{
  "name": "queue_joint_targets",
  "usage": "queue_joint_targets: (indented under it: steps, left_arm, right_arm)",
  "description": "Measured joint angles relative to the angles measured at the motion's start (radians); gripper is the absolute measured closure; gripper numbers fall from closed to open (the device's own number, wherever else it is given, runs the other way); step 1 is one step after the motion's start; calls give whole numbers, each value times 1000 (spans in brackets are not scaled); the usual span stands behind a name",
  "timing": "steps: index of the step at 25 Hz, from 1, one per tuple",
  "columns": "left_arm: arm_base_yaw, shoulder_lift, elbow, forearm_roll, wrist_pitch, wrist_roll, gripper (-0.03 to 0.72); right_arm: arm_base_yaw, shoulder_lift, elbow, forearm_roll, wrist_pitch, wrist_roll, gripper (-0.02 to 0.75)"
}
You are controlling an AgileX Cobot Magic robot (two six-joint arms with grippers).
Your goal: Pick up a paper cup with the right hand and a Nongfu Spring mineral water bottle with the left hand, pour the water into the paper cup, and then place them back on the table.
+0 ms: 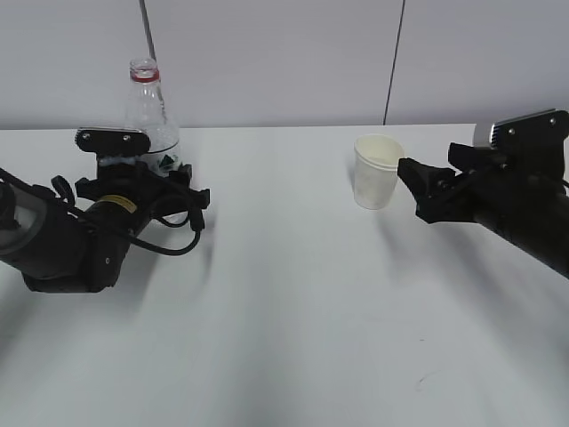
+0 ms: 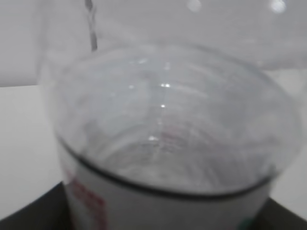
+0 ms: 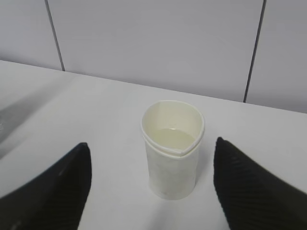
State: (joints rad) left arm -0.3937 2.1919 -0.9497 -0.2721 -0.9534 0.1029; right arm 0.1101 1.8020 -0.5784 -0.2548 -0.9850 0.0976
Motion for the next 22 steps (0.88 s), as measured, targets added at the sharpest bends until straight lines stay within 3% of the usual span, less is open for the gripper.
queue_joint_targets:
  steps: [7,22]
  left_arm:
    - [0,0,0,0,59,0,128]
    - [-3,-177,85,-24,107,76,115]
  right_arm:
    - [0,0,0,0,2,-2,147]
    - [0,-7,0,0,20,-2,147]
